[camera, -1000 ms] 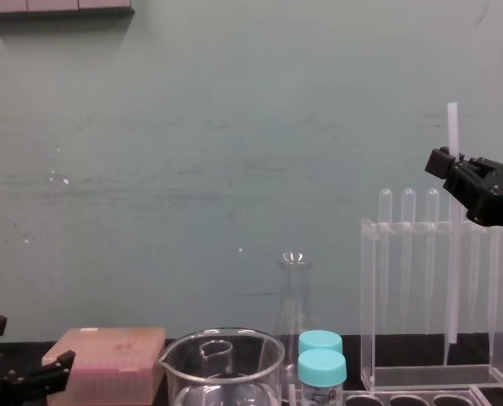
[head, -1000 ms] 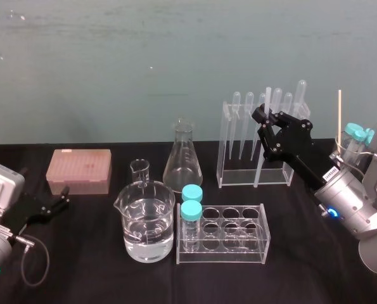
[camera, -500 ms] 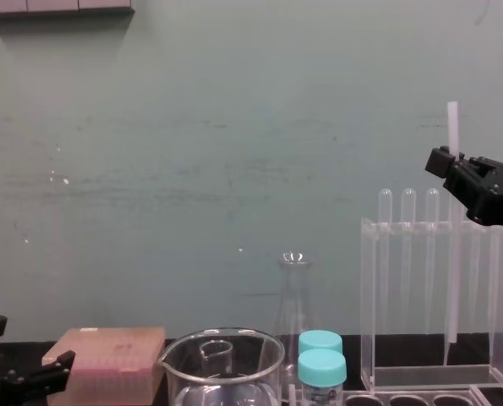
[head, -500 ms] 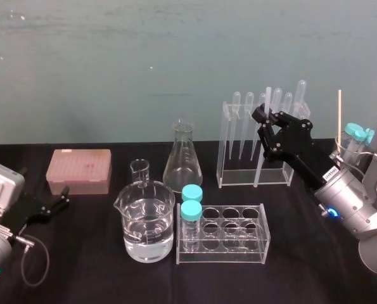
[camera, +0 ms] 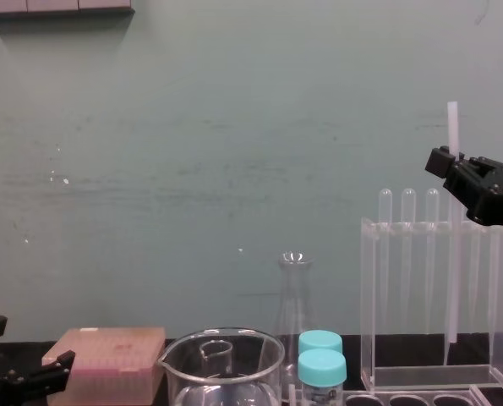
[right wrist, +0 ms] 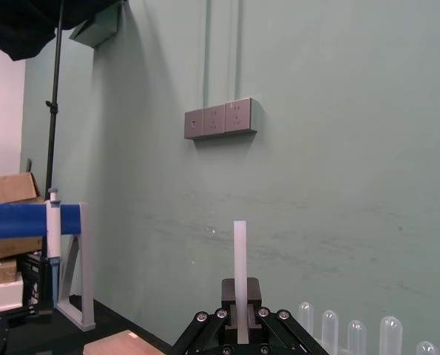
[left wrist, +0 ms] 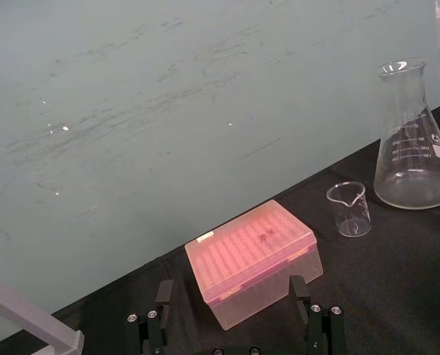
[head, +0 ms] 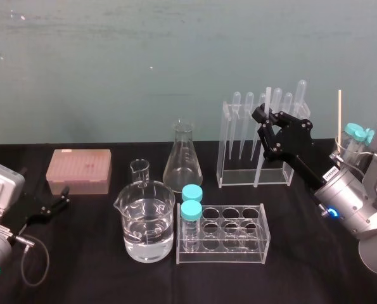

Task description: Pick up the stirring rod with one hand, then place it down.

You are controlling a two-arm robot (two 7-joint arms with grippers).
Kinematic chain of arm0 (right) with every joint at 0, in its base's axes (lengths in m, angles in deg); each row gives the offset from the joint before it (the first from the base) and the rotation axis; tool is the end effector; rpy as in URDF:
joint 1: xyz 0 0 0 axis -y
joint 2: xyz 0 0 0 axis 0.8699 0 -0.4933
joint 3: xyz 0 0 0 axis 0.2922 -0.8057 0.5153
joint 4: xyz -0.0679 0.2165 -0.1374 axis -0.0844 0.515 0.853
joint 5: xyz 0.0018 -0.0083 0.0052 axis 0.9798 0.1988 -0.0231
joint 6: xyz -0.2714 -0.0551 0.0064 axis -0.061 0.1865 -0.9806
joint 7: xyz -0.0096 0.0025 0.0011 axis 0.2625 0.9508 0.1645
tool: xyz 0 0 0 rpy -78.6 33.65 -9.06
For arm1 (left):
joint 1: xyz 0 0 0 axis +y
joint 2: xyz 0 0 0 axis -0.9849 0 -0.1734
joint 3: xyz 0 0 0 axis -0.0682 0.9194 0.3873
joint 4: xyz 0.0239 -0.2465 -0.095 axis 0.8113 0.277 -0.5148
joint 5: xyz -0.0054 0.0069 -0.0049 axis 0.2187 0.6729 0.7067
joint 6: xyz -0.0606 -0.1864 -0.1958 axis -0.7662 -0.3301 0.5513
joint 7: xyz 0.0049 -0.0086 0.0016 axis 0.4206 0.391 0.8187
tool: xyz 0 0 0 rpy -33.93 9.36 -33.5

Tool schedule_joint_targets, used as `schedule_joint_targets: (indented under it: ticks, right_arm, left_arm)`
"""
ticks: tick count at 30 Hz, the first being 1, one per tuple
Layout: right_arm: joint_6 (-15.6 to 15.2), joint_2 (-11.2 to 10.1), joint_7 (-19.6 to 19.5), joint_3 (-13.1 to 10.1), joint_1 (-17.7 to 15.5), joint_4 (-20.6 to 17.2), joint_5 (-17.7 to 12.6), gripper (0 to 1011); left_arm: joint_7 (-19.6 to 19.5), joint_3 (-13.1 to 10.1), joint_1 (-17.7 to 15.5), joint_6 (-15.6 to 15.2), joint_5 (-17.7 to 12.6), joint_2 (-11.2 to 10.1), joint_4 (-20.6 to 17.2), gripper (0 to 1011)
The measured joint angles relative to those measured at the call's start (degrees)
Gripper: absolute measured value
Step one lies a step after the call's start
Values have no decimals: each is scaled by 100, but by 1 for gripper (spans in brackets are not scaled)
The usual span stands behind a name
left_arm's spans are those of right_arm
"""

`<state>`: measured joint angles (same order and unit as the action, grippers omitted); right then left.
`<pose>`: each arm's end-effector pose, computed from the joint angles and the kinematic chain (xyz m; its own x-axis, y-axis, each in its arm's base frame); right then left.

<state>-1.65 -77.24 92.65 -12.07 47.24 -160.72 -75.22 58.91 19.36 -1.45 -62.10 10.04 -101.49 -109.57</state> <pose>0.3653 -0.0561 -0.2407 0.6171 -0.7779 0.1186 0.6922 0.6083 0.3883 0.3241 0.0770 -0.2760 0.2922 0.8803 0.3738 -0.9553 0.2873 0.0701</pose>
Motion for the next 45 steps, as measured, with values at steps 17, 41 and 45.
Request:
schedule_joint_targets:
  ticks: [17,41,45]
  right_arm:
    - [0,0,0,0,0,1,0,67]
    - [0,0,0,0,0,1,0,67]
    - [0,0,0,0,0,1,0,67]
  left_arm:
    - [0,0,0,0,0,0,0,1000]
    - [0,0,0,0,0,1,0,1000]
    - [0,0,0,0,0,0,0,1000]
